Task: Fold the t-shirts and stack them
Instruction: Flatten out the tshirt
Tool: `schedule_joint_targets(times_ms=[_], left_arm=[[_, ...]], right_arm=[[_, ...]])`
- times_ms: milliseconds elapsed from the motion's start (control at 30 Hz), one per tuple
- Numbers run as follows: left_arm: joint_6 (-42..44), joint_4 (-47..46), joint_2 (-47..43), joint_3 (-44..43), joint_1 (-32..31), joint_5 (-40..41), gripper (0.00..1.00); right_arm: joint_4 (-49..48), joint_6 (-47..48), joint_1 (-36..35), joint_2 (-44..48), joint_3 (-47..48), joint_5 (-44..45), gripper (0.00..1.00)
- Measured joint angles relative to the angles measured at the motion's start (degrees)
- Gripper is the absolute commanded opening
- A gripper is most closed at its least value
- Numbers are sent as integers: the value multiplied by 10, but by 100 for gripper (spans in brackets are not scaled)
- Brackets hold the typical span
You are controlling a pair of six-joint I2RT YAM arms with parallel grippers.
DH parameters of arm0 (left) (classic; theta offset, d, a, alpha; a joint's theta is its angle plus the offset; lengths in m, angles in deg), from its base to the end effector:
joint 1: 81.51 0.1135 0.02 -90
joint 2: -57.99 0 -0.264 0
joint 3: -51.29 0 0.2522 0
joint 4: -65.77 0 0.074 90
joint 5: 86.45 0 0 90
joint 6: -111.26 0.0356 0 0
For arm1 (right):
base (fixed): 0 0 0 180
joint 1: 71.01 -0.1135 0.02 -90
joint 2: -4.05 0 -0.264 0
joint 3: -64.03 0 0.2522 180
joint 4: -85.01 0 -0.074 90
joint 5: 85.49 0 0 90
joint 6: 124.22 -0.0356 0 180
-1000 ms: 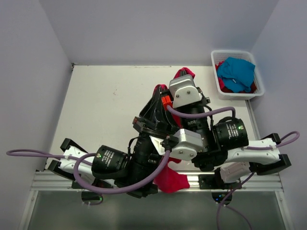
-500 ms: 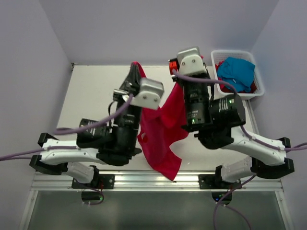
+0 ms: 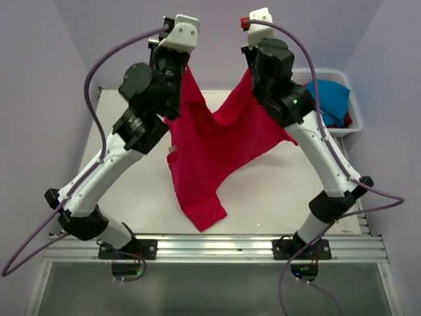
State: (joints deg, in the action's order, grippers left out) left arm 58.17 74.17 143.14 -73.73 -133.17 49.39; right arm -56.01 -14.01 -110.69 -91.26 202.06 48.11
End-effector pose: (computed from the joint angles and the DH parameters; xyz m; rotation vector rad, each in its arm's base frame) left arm 0.1909 -0.2003 0.5898 0.1515 1.1909 0.1823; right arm 0.2691 0.1914 0.5540 -0.1819 1.5202 -0.3009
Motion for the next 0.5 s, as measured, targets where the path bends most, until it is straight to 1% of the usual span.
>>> schedule_joint_targets(times_ms=[100, 200, 267, 400, 433, 500], left_arm=[[-88, 86, 45, -30, 98, -71, 0], [-162, 148, 76, -30, 185, -136, 0], [-206, 171, 85, -11, 247, -186, 0], [-263, 189, 77, 53, 362, -245, 0], [-271, 195, 73, 65, 382, -252, 0], [-283, 208, 61, 79, 400, -258, 0]], right_arm=[[64, -64, 68, -54, 18, -65, 0], [107, -114, 134, -94, 25, -124, 0], [128, -139, 176, -109, 23, -156, 0], [134, -170, 241, -109, -4, -194, 0], [134, -175, 248, -108, -8, -198, 0], [133, -179, 249, -95, -23, -206, 0]])
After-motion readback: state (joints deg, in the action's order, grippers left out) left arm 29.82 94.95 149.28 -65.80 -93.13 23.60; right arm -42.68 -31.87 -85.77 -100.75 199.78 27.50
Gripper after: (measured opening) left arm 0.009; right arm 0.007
